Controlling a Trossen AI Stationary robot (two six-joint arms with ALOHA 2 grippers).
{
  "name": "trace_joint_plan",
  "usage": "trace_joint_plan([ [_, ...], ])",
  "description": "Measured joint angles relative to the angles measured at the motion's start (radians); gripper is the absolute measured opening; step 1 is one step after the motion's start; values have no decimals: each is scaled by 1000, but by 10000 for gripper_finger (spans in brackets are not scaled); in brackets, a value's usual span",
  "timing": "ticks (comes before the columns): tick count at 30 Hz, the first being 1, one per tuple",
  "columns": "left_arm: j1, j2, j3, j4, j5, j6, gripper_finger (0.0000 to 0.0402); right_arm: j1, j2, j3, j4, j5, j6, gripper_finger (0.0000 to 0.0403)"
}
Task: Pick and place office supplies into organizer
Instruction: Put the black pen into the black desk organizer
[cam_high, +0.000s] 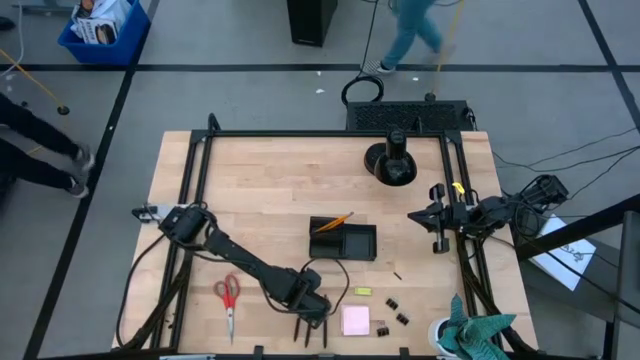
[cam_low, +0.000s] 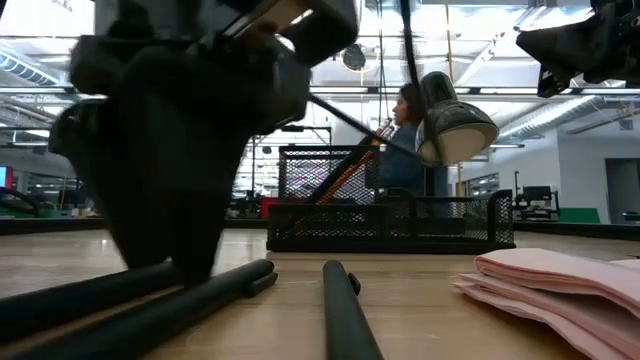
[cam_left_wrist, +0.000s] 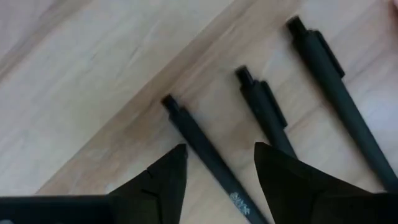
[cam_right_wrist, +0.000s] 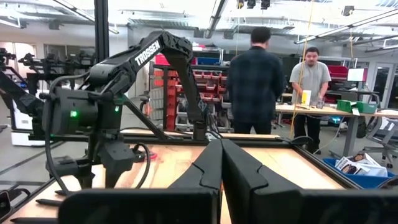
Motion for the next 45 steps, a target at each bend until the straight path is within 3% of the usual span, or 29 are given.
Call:
trace_joint_plan([
  [8,8,42,2,-13,27,56,158,0,1,0,1,1,0,0],
  [19,-6,44,0,-25,-37,101,16,0,1,0,1,0,0,0],
  [27,-29,44,-1,-21,-117,183,32,0,1,0,1,-1,1,0],
  [32,-35,37,-3,-24,-192,205,14,0,1,0,1,-1,1,0],
  [40,-28,-21,-14,-113,-392,227,18,0,2,0,0,-1,1,0],
  [45,-26,-119,-9,-142,-549,252,9,0,3,0,-4,0,1,0],
])
